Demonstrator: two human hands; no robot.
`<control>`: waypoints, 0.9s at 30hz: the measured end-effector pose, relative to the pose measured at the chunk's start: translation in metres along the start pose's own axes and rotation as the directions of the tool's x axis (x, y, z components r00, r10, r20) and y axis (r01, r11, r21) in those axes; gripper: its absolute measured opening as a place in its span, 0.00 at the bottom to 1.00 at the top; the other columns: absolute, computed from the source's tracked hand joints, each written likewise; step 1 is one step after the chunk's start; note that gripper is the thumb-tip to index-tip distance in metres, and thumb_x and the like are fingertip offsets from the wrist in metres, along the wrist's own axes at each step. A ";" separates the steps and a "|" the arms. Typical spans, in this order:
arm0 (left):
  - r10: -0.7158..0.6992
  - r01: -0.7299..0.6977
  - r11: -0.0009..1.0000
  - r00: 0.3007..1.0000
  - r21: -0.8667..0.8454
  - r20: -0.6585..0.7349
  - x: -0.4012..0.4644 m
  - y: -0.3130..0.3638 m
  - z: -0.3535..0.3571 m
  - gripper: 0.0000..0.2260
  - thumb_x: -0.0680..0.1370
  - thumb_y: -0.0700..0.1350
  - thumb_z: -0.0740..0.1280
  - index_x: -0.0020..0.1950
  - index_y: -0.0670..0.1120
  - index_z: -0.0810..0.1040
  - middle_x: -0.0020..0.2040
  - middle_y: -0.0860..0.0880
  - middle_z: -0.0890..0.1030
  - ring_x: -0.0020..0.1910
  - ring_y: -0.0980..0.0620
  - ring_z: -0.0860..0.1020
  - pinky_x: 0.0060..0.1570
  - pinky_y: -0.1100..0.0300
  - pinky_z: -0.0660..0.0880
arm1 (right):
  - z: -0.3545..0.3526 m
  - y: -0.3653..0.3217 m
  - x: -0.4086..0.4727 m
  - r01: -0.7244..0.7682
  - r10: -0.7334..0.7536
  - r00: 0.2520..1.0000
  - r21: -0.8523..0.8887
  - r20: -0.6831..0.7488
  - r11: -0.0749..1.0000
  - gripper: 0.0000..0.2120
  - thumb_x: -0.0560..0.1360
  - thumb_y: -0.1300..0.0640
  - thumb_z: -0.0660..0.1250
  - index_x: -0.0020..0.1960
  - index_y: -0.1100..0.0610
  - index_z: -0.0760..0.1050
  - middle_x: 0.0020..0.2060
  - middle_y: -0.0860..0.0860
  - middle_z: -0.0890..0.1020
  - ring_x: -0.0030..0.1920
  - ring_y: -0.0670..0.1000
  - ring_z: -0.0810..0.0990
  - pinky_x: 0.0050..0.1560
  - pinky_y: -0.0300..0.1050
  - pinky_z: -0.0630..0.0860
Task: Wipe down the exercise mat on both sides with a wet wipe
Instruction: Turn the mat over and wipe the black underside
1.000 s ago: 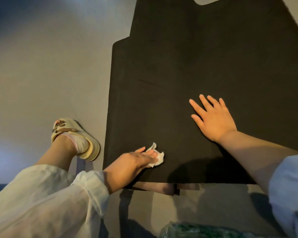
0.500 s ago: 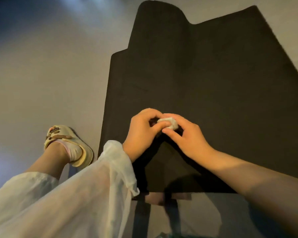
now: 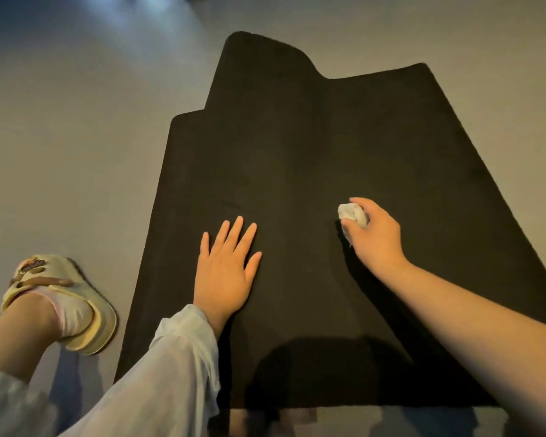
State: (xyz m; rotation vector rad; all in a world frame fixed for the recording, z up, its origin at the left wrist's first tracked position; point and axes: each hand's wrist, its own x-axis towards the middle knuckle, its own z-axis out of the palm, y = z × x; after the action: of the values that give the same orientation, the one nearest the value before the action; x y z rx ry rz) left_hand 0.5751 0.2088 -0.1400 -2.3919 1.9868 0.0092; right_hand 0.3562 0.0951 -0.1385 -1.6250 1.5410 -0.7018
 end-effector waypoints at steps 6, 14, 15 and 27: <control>-0.032 0.028 0.994 0.999 -0.105 -0.036 0.001 -0.001 0.010 0.22 0.80 0.53 0.50 0.73 0.51 0.65 0.73 0.48 0.65 0.73 0.46 0.61 0.70 0.47 0.52 | 0.024 -0.036 0.075 0.152 -0.160 0.986 -0.129 -0.050 0.980 0.14 0.77 0.57 0.65 0.62 0.53 0.77 0.55 0.52 0.77 0.56 0.52 0.76 0.51 0.31 0.62; -0.031 0.026 0.988 0.999 -0.149 -0.031 0.004 -0.005 0.013 0.25 0.78 0.54 0.45 0.73 0.53 0.64 0.74 0.50 0.64 0.74 0.49 0.59 0.71 0.50 0.46 | 0.078 -0.067 0.117 0.188 -0.193 0.980 -0.112 -0.043 0.976 0.15 0.79 0.61 0.61 0.65 0.56 0.75 0.56 0.52 0.77 0.58 0.52 0.76 0.54 0.31 0.64; -0.030 0.024 0.988 0.999 -0.153 -0.035 0.004 -0.005 0.013 0.25 0.78 0.54 0.45 0.73 0.52 0.64 0.74 0.50 0.64 0.74 0.48 0.59 0.71 0.50 0.46 | 0.081 -0.064 0.112 0.195 -0.202 0.978 -0.123 -0.043 0.973 0.15 0.79 0.61 0.61 0.64 0.56 0.75 0.55 0.52 0.77 0.58 0.52 0.76 0.53 0.31 0.63; -0.021 0.016 0.994 0.999 -0.113 -0.047 0.003 -0.001 0.014 0.22 0.80 0.49 0.50 0.75 0.50 0.62 0.75 0.48 0.62 0.75 0.46 0.58 0.72 0.47 0.48 | 0.043 -0.018 -0.053 0.707 -0.571 0.676 -0.191 0.467 0.681 0.14 0.70 0.71 0.68 0.53 0.60 0.82 0.45 0.56 0.82 0.45 0.59 0.80 0.52 0.44 0.74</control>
State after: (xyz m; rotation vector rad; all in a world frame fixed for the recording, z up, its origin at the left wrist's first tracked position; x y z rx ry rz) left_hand 0.5769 0.2062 -0.1539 -2.5018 2.0369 0.0650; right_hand 0.3958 0.1538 -0.1407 -2.4823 0.7989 -0.4236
